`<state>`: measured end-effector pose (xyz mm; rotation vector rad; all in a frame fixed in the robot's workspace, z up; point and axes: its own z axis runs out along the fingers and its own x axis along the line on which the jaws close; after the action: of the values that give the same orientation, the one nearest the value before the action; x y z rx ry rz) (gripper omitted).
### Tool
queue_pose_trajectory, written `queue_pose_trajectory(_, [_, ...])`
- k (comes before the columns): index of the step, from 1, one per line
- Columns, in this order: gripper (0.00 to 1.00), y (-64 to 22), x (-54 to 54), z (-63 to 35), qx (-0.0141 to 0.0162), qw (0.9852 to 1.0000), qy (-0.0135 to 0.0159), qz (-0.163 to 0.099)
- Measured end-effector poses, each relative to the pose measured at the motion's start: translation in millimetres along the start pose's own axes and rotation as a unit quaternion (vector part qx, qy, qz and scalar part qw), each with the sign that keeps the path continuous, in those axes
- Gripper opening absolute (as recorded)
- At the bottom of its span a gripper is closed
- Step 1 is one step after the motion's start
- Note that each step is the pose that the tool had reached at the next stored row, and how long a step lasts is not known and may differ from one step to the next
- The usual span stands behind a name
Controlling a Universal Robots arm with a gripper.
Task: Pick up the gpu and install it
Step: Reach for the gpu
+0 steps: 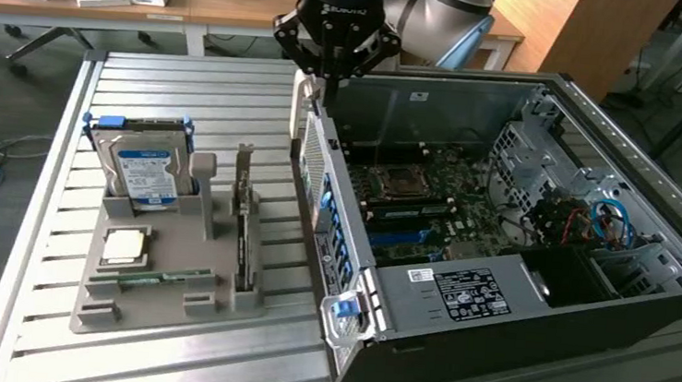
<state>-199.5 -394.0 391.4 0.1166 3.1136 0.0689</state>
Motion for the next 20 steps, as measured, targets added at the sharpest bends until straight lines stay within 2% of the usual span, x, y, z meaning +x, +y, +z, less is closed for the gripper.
queue_pose_trajectory(9, [0.11, 0.3, 37.1, 0.0, 0.0, 1.0, 0.0, 0.0])
queue_pose_trajectory(20, [0.11, -1.8, 71.0, 0.2, 0.0, 1.0, 0.0, 0.0])
